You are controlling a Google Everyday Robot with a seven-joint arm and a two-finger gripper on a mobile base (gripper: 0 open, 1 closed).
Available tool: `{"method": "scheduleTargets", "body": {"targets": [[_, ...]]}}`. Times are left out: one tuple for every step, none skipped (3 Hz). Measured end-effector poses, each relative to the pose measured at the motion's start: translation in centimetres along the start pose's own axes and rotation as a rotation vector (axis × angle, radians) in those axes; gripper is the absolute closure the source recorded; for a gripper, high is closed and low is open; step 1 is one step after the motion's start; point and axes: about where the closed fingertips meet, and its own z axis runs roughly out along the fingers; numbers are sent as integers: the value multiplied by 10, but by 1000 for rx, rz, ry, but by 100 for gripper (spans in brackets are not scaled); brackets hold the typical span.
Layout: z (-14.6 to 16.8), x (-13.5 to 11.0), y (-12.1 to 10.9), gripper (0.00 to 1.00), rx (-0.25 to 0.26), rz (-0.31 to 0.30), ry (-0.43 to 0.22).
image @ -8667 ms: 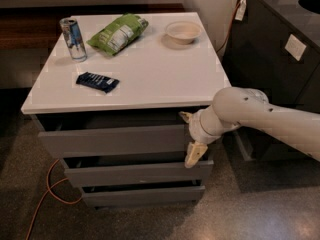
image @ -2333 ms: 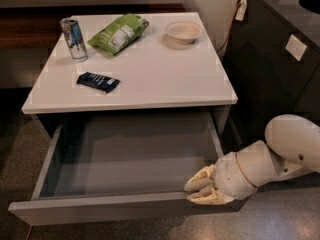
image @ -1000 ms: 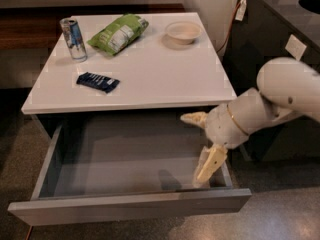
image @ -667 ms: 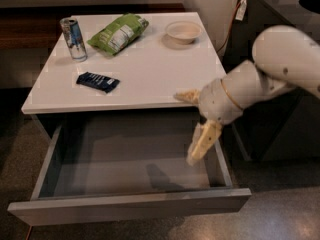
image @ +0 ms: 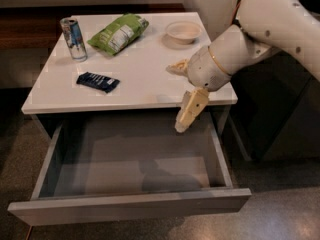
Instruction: Place rxbar blueberry into top drawer
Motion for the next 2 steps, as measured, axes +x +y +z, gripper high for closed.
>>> {"method": "scheduleTargets", "body": {"targets": [[12, -10, -31, 0, 28, 81, 31], [31, -27, -58, 0, 55, 170, 56]]}}
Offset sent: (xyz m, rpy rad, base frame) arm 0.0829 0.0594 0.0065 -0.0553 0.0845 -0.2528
